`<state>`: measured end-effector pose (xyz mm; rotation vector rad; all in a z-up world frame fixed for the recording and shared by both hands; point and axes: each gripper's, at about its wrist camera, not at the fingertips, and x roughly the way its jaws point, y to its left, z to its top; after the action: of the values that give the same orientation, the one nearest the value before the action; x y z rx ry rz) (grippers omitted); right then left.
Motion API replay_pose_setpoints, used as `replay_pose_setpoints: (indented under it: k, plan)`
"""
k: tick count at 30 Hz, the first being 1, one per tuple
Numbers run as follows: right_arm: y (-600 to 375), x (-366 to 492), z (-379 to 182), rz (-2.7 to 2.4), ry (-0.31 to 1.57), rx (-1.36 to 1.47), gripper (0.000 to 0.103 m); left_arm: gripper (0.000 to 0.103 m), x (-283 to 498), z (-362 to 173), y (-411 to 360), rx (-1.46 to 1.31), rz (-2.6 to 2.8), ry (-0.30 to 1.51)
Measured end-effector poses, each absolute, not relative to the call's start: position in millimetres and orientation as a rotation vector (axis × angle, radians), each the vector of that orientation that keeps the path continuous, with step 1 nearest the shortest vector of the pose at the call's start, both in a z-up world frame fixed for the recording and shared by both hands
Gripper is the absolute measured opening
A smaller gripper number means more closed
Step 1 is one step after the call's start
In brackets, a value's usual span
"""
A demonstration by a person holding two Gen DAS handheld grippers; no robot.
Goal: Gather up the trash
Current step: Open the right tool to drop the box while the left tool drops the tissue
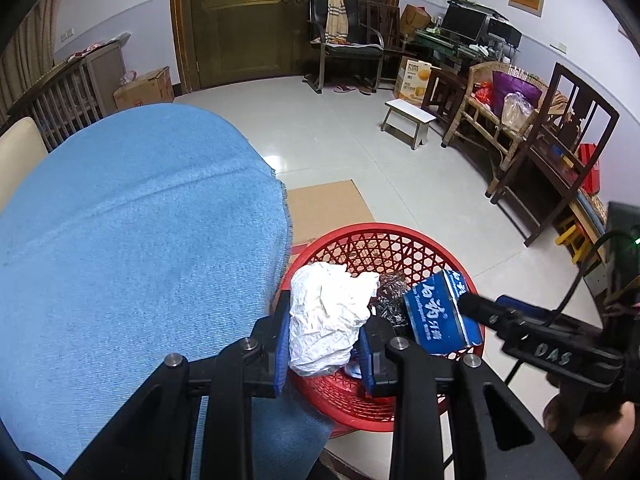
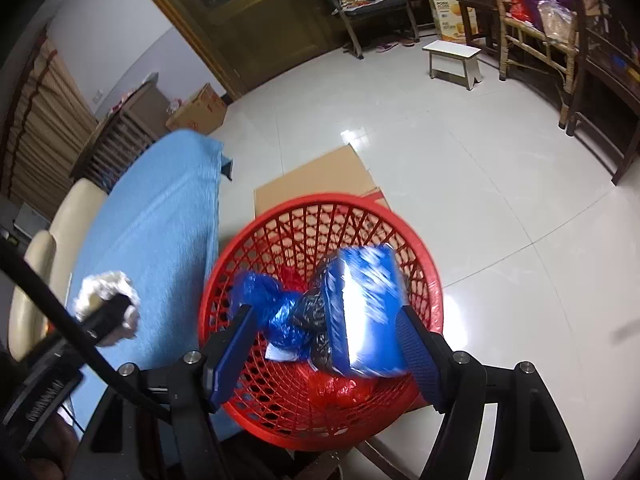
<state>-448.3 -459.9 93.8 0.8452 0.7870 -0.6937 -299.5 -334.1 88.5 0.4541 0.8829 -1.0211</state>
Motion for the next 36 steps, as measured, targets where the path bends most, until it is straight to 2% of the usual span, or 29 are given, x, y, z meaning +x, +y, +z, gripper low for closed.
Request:
replay_pose_setpoints:
  k: [36]
  plan:
    - [-472, -476, 117, -0.686, 0.660, 0.922, 0.075, 0.030, -316, 53, -362, 0.534, -1.029, 0.933]
